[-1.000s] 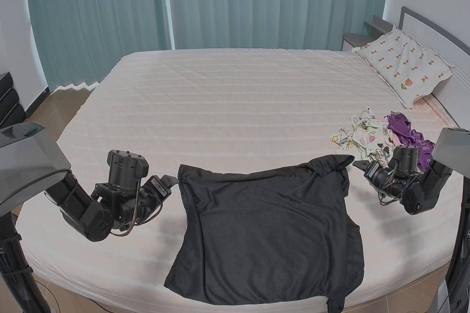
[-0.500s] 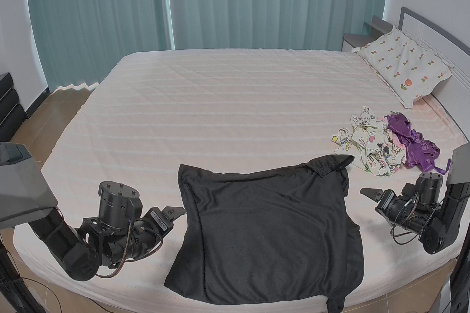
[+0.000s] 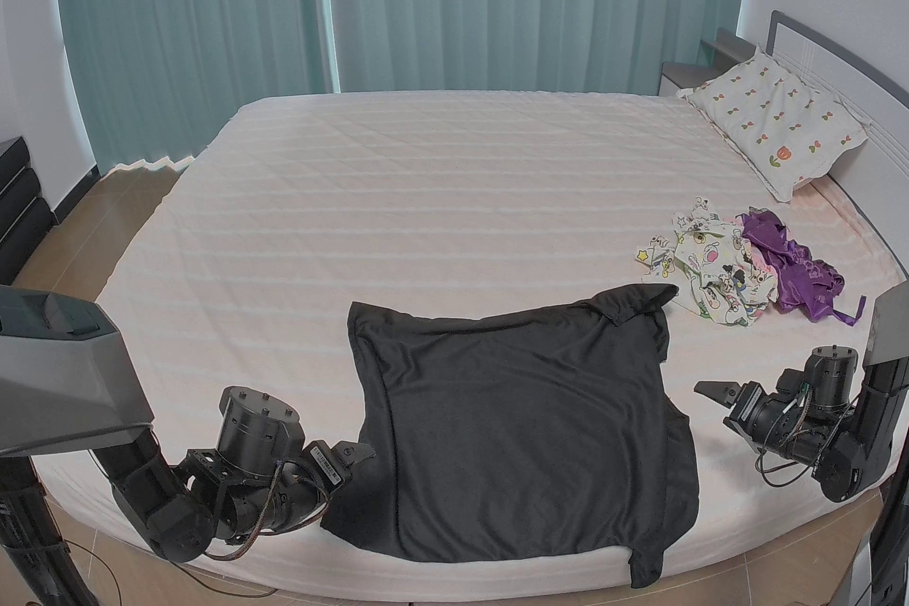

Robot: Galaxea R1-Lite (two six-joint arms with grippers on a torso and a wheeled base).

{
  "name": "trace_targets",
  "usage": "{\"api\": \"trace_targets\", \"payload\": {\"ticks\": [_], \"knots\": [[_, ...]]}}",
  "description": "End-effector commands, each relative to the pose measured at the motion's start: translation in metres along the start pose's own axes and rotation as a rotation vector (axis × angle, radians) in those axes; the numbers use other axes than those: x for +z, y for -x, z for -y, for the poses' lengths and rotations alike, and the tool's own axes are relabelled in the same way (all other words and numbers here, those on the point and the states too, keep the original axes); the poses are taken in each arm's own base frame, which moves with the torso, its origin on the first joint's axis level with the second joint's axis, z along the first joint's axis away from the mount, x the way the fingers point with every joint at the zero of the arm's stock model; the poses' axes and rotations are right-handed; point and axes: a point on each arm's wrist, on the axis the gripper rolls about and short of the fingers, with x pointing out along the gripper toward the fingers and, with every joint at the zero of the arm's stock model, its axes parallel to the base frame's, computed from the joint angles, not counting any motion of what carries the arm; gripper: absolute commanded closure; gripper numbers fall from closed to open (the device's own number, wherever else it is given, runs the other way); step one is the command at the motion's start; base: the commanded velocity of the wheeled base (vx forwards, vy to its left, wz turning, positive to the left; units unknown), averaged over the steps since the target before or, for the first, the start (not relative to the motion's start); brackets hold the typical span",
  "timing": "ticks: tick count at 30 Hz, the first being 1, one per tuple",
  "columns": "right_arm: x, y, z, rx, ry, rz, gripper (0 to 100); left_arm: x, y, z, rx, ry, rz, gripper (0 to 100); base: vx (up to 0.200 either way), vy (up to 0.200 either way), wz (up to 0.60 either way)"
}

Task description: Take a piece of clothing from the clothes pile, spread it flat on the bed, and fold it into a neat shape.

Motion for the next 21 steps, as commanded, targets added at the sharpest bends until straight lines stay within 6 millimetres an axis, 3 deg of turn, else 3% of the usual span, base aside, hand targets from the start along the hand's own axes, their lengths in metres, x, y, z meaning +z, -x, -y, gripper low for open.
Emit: {"api": "trace_targets", "payload": {"ticks": [1, 12, 21], "knots": [[-0.001, -0.001, 0.001, -0.003, -0.001, -0.004, 0, -0.005, -0.009, -0.007, 0.044, -0.016, -0.016, 0, 0.000, 0.000, 0.00], [-0.001, -0.001, -0.001, 0.005, 0.006, -0.005, 0, -0.011, -0.026, -0.013, 0.077, -0.064, -0.024, 0, 0.000, 0.000, 0.00], [-0.001, -0.001, -0.002, 0.013, 0.009, 0.004, 0, -0.015, -0.053, -0.022, 0.187, -0.126, 0.053, 0, 0.000, 0.000, 0.00]]}}
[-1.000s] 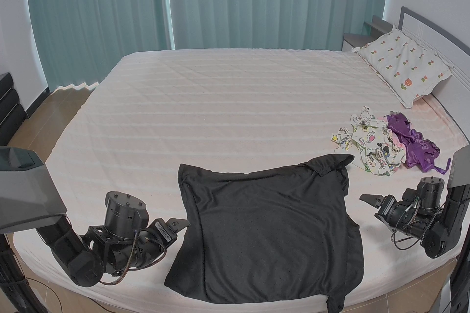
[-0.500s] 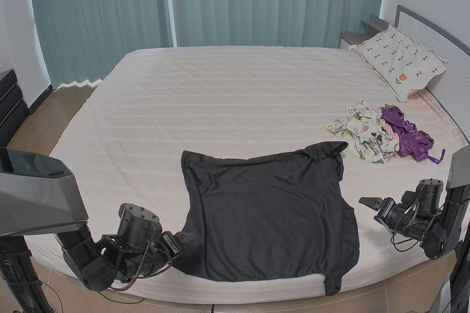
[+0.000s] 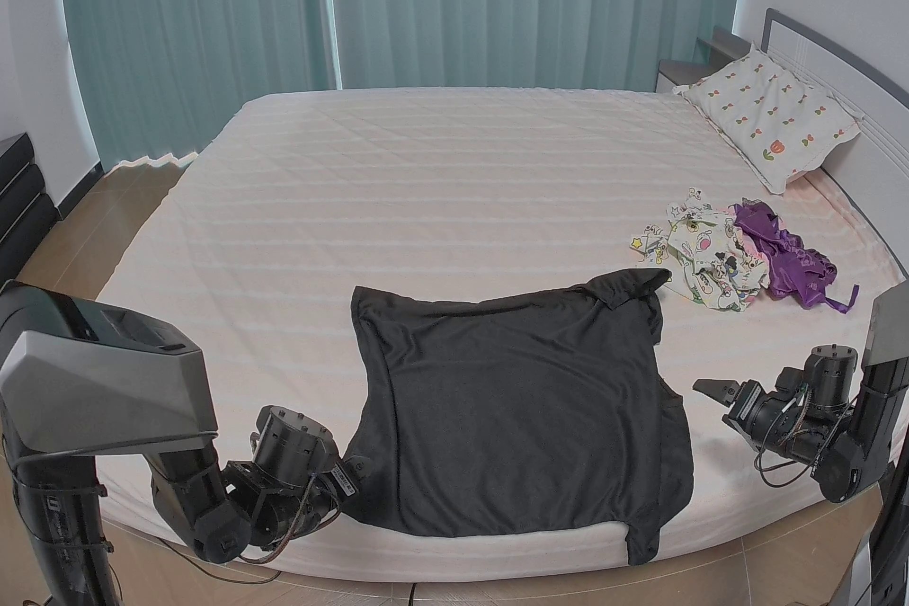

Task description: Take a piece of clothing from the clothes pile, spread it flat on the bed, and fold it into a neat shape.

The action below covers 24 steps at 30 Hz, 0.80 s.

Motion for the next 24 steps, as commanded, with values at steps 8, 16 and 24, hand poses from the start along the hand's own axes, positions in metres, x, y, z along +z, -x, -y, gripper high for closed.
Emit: {"api": "trace_targets", "payload": {"ticks": [8, 16, 24], "knots": [[0.000, -0.001, 0.000, 0.001, 0.000, 0.001, 0, -0.011, -0.018, -0.005, 0.052, -0.064, -0.018, 0, 0.000, 0.000, 0.00], [0.000, -0.001, 0.000, 0.001, 0.000, 0.001, 0, -0.014, -0.022, -0.010, 0.091, -0.134, -0.012, 100, 0.000, 0.000, 0.00], [0.001, -0.001, 0.000, 0.002, 0.000, 0.005, 0, -0.019, -0.002, -0.028, 0.161, -0.214, -0.027, 100, 0.000, 0.000, 0.00]]}}
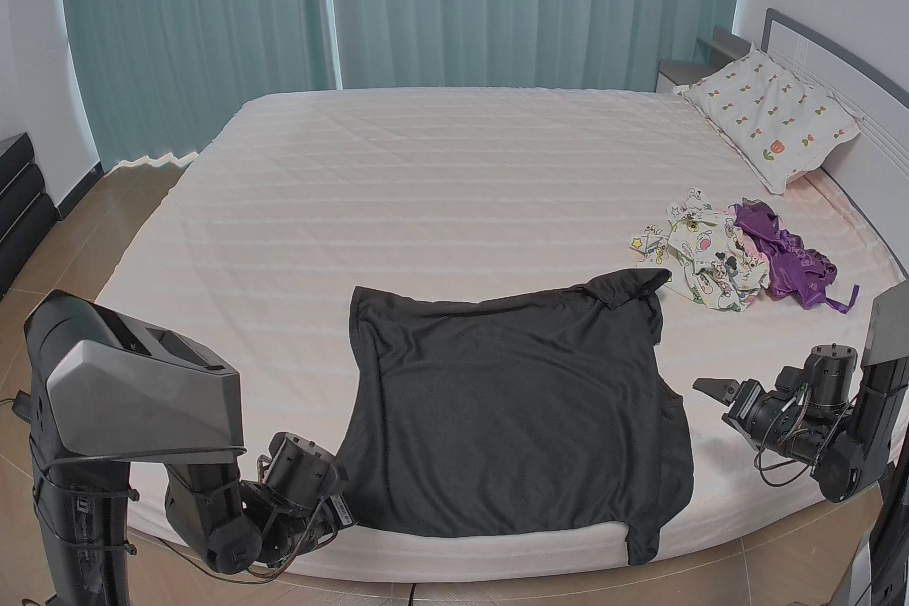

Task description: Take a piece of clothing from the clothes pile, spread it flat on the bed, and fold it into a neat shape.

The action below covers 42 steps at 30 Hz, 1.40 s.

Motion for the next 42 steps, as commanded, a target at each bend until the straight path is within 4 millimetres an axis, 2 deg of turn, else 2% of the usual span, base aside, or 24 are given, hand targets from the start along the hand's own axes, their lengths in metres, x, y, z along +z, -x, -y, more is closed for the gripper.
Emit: {"api": "trace_targets", "payload": {"ticks": [1, 8, 17, 18, 22, 31, 37, 42], "knots": [[0.000, 0.000, 0.000, -0.001, 0.000, 0.003, 0, -0.004, 0.015, -0.012, 0.032, -0.059, -0.005, 100, 0.000, 0.000, 0.00], [0.000, 0.001, 0.000, -0.001, -0.001, 0.000, 0, -0.011, 0.021, -0.022, 0.104, -0.113, -0.044, 100, 0.000, 0.000, 0.00], [0.001, 0.001, 0.000, -0.001, 0.000, 0.005, 0, -0.015, 0.021, -0.020, 0.118, -0.133, -0.065, 100, 0.000, 0.000, 0.00], [0.001, 0.001, 0.000, 0.000, 0.000, 0.004, 0, -0.015, 0.022, -0.020, 0.116, -0.132, -0.063, 0, 0.000, 0.000, 0.00], [0.001, 0.001, 0.000, -0.003, 0.001, 0.005, 0, -0.010, 0.027, -0.016, 0.086, -0.120, -0.040, 0, 0.000, 0.000, 0.00], [0.000, 0.001, 0.001, -0.004, 0.000, 0.004, 0, 0.039, 0.055, 0.005, -0.117, 0.054, 0.170, 0, 0.000, 0.000, 0.00], [0.000, 0.001, 0.000, -0.002, 0.001, 0.004, 0, 0.051, 0.059, 0.010, -0.193, 0.139, 0.185, 0, 0.000, 0.000, 0.00], [0.000, 0.001, 0.000, -0.002, 0.002, 0.001, 0, 0.054, 0.058, 0.008, -0.205, 0.150, 0.174, 0, 0.200, 0.000, 0.00]]}}
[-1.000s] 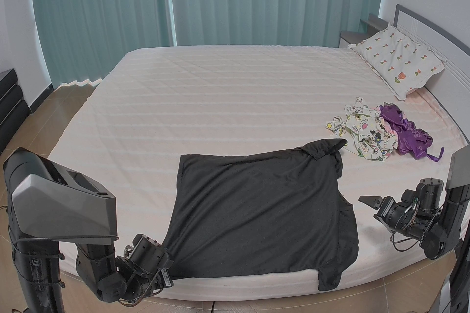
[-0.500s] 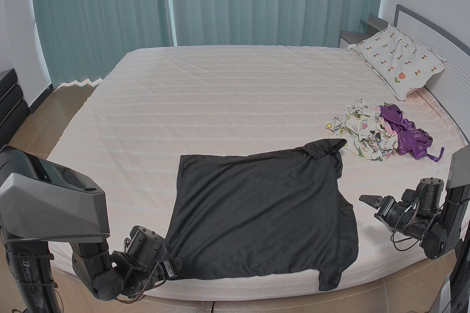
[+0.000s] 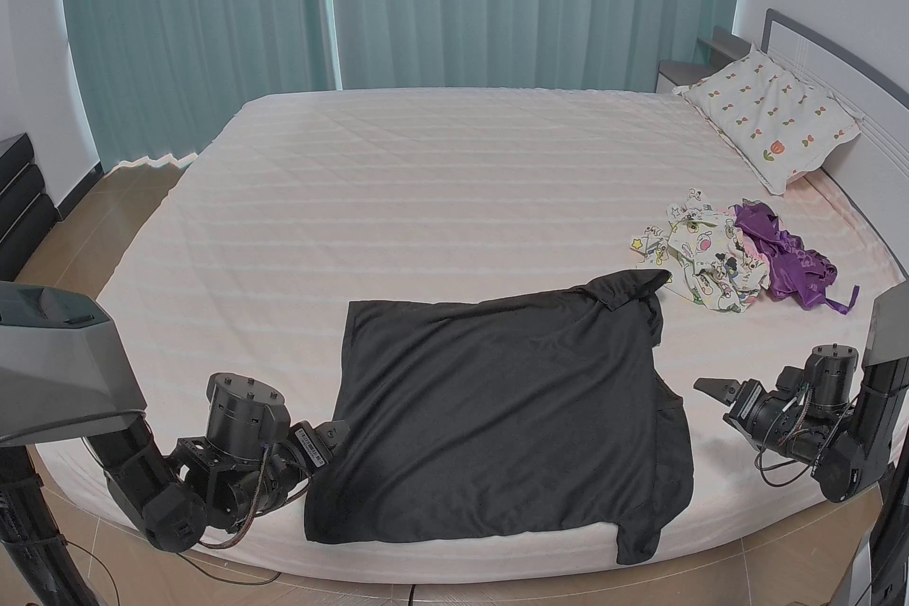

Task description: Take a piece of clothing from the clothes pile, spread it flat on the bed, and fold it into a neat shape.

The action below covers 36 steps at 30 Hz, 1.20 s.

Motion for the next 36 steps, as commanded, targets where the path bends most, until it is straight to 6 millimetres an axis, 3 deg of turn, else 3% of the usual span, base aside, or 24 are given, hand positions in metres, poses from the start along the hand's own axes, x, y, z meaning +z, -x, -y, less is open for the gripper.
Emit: {"api": "trace_targets", "payload": {"ticks": [1, 10, 17, 22, 30, 36], "knots": [[0.000, 0.000, 0.000, 0.001, 0.000, -0.002, 0, 0.005, 0.002, 0.001, -0.013, 0.012, 0.016, 0, 0.200, 0.000, 0.00], [0.000, 0.000, 0.000, 0.001, 0.000, -0.002, 0, 0.005, -0.001, 0.001, -0.011, 0.014, 0.013, 0, 0.200, 0.000, 0.00], [-0.001, 0.000, 0.000, 0.001, 0.001, -0.004, 0, 0.014, -0.016, 0.011, -0.039, 0.104, 0.040, 0, 0.000, 0.000, 0.00], [-0.001, 0.000, 0.000, 0.000, 0.000, -0.005, 0, 0.028, -0.055, 0.014, -0.020, 0.131, 0.080, 0, 0.000, 0.000, 0.00], [-0.002, -0.001, 0.001, -0.003, -0.003, -0.008, 0, 0.041, -0.124, 0.026, -0.033, 0.029, 0.138, 0, 0.000, 0.000, 0.00], [-0.002, -0.001, 0.001, -0.004, -0.003, -0.009, 0, 0.051, -0.162, 0.040, 0.010, -0.003, 0.117, 0, 0.000, 0.000, 0.00]]}}
